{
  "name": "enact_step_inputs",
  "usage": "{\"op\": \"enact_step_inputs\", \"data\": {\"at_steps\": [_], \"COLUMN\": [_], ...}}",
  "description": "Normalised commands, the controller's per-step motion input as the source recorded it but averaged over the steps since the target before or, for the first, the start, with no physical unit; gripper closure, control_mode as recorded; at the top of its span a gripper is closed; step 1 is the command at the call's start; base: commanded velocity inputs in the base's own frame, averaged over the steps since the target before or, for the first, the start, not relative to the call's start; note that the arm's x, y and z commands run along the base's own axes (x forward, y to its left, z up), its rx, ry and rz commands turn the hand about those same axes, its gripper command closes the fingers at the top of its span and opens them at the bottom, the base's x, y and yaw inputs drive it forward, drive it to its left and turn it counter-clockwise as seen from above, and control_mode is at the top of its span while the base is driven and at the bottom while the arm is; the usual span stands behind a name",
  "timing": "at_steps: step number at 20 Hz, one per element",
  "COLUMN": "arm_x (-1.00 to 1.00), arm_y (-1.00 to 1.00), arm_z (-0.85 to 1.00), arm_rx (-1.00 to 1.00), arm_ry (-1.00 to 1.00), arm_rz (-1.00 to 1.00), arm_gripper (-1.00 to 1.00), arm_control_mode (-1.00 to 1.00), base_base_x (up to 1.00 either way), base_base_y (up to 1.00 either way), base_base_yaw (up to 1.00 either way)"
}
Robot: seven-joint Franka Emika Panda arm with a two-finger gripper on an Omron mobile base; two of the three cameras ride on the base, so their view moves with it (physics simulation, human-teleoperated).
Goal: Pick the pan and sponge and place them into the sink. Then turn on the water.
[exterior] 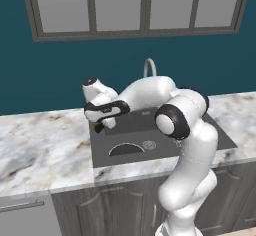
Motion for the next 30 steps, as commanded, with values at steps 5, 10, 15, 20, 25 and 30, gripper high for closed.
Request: {"op": "enact_step_inputs", "data": {"at_steps": [5,10,15,20,25,30], "arm_x": [-0.44,-0.25,-0.07,0.00,0.13,0.26], "arm_y": [-0.87,-0.87,-0.74,-0.50,-0.16,0.00], "arm_z": [0.09,0.00,0.00,-0.05,-0.15,-0.22], "arm_rx": [0.00,0.01,0.01,0.00,0.00,0.00], "arm_ry": [-0.04,-0.01,0.00,0.00,0.00,0.01], "arm_rz": [0.22,0.22,0.22,0.20,0.17,0.14], "arm_gripper": [1.00,1.00,1.00,1.00,1.00,1.00], "arm_control_mode": [-1.00,-1.00,-1.00,-1.00,-1.00,-1.00], "base_base_x": [0.00,0.00,0.00,0.00,0.00,0.00], "base_base_y": [0.00,0.00,0.00,0.00,0.00,0.00], "base_base_yaw": [0.00,0.00,0.00,0.00,0.00,0.00]}}
